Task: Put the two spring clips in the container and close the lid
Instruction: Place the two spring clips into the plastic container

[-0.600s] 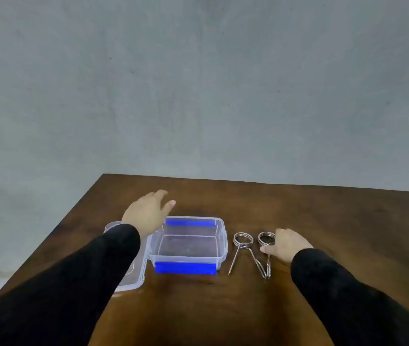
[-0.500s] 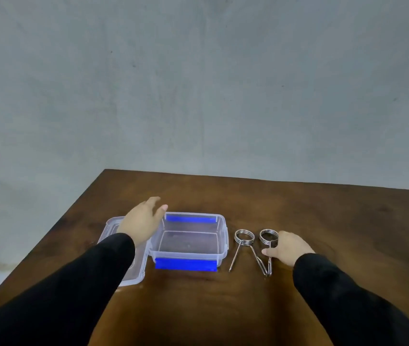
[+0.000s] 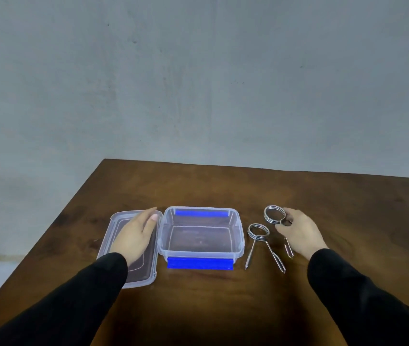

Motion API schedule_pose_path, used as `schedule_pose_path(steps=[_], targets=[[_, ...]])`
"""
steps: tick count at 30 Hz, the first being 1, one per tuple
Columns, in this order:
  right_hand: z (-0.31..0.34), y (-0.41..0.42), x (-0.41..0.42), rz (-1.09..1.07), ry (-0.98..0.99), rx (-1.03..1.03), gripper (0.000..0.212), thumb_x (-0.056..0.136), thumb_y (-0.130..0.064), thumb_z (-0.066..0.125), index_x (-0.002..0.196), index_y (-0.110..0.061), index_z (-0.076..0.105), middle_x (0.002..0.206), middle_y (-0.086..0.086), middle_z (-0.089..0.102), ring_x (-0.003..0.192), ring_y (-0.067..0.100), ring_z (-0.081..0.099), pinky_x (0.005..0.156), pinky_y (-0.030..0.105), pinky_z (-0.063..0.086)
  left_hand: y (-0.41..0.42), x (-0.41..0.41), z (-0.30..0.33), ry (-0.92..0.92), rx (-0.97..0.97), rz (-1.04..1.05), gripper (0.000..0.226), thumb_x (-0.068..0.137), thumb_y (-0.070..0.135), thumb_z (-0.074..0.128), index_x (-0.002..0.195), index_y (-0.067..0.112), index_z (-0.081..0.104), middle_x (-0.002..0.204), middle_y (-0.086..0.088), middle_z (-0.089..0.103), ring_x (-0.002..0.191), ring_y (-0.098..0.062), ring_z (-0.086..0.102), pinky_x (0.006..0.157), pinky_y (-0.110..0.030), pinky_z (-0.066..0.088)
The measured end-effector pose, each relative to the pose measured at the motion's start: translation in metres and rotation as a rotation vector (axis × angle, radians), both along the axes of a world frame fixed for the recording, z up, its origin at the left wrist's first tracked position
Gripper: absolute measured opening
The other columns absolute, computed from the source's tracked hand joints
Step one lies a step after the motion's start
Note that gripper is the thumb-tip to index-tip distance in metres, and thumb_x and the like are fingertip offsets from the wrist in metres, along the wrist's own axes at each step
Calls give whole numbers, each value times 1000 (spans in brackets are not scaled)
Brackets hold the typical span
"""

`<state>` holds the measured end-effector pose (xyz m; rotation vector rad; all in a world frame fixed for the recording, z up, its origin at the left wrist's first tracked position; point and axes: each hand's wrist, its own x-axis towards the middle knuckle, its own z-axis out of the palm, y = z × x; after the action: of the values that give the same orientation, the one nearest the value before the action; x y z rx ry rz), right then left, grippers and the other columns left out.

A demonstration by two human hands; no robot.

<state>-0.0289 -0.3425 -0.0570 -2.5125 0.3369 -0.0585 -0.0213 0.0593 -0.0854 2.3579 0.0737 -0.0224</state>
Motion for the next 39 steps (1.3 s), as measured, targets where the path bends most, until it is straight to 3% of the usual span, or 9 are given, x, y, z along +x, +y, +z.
schedule_pose_path(steps=[4,7,13,17,21,30,35,37,39], targets=[[52,46,9,171,-163,123,43,93,-22,69,133,-29,58,117,-11,61,109,8,56,89,23,42,8,2,-14,21,-30,-60,49,103,48,28,144,28,48,145,4,55,128,-12,51,109,-31,37],[81,87,16,429,-147,126,43,91,-28,71,131,-39,58,111,-22,61,107,-6,54,84,10,38,12,2,-26,-24,-2,-144,51,102,52,27,146,32,46,148,7,52,133,-11,46,114,-37,33],[43,155,31,816,12,-238,47,92,-37,66,137,-35,55,109,-10,62,102,13,53,89,36,47,17,5,-30,-40,76,-259,79,86,76,11,150,36,36,154,9,44,142,-16,35,117,-45,28],[17,169,35,849,151,-268,54,94,-34,65,145,-32,49,131,-9,60,119,12,52,102,34,46,17,7,-29,-29,66,-238,62,95,64,25,149,37,39,153,8,44,142,-19,34,117,-44,26],[2,176,39,902,181,-312,55,96,-33,63,148,-31,46,130,-8,59,115,12,53,99,31,46,15,10,-25,-40,56,-229,50,101,52,35,148,35,42,152,9,45,141,-17,35,115,-39,25],[-9,181,42,906,162,-319,56,95,-31,65,148,-29,48,134,-6,60,115,13,55,94,24,42,11,9,-24,-45,97,-213,50,101,53,32,148,39,40,153,10,44,140,-16,34,113,-39,25],[-7,176,41,875,180,-264,54,94,-39,65,145,-29,52,142,-8,57,126,16,55,103,31,46,8,7,-22,-62,108,-212,47,103,48,32,148,36,40,152,10,45,139,-13,34,113,-35,23],[3,165,38,795,96,-164,47,96,-44,59,140,-29,57,141,-10,58,127,11,53,106,30,43,9,7,-23,-70,108,-220,48,103,49,30,148,37,41,152,11,46,139,-12,35,111,-33,22],[16,145,34,633,-140,4,32,98,-39,58,125,-24,69,122,-11,68,109,1,60,96,26,46,10,8,-25,-63,98,-233,52,101,54,24,148,38,41,151,12,46,138,-11,36,111,-32,21]])
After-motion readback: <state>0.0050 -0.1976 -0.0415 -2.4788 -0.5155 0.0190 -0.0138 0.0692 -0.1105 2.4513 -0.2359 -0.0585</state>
